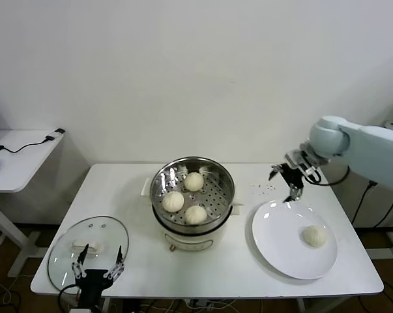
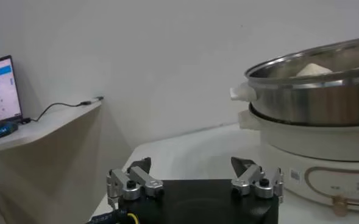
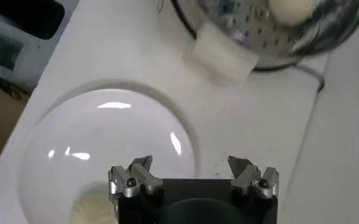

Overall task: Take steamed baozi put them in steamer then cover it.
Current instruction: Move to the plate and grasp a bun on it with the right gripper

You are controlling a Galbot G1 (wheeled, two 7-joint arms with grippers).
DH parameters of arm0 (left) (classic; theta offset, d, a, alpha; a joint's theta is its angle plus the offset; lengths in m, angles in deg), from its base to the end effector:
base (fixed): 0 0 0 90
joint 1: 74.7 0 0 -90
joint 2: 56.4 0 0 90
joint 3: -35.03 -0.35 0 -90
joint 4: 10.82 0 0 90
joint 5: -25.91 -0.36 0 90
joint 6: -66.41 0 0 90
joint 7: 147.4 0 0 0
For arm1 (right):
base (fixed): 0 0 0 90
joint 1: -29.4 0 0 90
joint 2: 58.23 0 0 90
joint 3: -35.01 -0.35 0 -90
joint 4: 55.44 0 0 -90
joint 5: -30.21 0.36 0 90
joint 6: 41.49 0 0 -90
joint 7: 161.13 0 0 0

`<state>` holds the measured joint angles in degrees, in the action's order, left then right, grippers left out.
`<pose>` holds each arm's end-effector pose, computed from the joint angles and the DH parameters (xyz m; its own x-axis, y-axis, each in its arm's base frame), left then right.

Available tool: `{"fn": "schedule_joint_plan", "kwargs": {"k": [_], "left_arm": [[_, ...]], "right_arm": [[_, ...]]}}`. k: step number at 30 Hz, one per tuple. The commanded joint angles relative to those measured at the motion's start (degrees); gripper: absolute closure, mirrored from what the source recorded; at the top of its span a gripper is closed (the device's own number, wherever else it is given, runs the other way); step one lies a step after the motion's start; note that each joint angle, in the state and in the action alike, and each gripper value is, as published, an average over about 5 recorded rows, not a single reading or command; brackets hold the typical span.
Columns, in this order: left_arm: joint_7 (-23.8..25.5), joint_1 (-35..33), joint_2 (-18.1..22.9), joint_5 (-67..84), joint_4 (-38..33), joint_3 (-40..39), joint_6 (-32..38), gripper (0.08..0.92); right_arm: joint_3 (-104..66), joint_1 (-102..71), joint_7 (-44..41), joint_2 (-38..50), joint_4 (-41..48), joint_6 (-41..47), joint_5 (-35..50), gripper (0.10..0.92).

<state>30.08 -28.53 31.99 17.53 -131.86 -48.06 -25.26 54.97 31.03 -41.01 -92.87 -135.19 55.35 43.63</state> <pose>0.1078 0.0417 -0.3298 -0.9630 -0.1377 0.2316 -0.0767 0.9641 0.2543 0.5125 -0.1514 -0.1064 -0.1570 -0.1521 0.9758 -0.9572 -0.2198 -0.1883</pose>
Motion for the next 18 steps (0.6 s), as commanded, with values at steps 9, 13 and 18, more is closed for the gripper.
{"fn": "schedule_joint_plan", "kwargs": {"k": [9, 13, 18], "left_arm": [[-0.1, -0.1, 0.3, 1.1, 0.4, 0.3, -0.6, 0.177], [-0.1, 0.0, 0.4, 1.5, 0.4, 0.2, -0.9, 0.177], [-0.2, 0.1, 0.4, 1.4, 0.4, 0.3, -1.0, 0.177]], "right_arm": [[-17.8, -25.9, -0.9, 7.6, 7.2, 8.0, -7.9, 0.203], [-19.3, -28.1, -1.2, 6.9, 8.3, 7.5, -9.1, 0.203], [-21.2, -29.8, -1.2, 5.8, 10.5, 6.9, -10.6, 0.203]]}}
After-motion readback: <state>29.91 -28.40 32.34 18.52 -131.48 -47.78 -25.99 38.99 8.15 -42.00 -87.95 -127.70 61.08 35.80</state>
